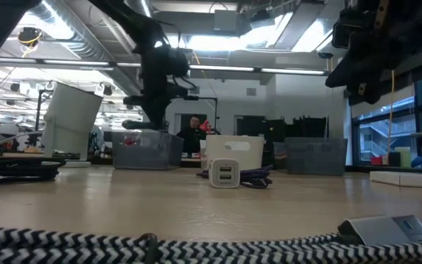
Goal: Pick and place items into bin
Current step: Put the left blue charger cable into the left black bin, then put the right white card reader box into the white bin
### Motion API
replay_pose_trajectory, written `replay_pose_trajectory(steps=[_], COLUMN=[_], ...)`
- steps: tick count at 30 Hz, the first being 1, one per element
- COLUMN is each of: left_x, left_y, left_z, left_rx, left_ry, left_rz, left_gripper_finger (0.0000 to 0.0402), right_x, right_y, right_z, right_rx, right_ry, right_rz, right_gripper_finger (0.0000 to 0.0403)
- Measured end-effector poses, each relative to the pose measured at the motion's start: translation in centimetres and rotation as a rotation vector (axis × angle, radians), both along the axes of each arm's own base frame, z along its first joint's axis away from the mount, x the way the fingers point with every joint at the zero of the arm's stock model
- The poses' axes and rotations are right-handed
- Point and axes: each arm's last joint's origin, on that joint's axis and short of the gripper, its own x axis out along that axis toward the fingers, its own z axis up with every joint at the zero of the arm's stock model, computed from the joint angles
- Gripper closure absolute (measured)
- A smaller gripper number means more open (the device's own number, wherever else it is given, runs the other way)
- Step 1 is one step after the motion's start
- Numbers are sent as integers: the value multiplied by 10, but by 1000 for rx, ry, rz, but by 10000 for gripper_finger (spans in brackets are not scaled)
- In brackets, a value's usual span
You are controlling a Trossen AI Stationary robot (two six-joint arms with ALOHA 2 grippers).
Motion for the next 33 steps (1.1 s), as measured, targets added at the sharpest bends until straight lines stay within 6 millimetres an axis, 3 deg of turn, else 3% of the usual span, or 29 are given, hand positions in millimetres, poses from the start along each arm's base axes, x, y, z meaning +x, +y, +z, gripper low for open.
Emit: replay_pose_trajectory(steps=[8, 25, 29, 33], left_x=[7, 8, 6, 0], left_y=[5, 7, 5, -1], left_z=[-25, -25, -19, 5], left_rx=[-52, -38, -31, 14], left_ry=[46, 44, 27, -29], left_rz=[11, 23, 28, 25], left_gripper_finger=[380, 295, 279, 272], right_x=[0, 0, 0, 0], right_y=[-1, -1, -1, -1], right_z=[0, 0, 0, 0], right_rx=[-13, -15, -17, -18], right_ry=[-2, -2, -1, 0], right_rz=[-20, -18, -17, -16], right_gripper_finger=[398, 398, 398, 398])
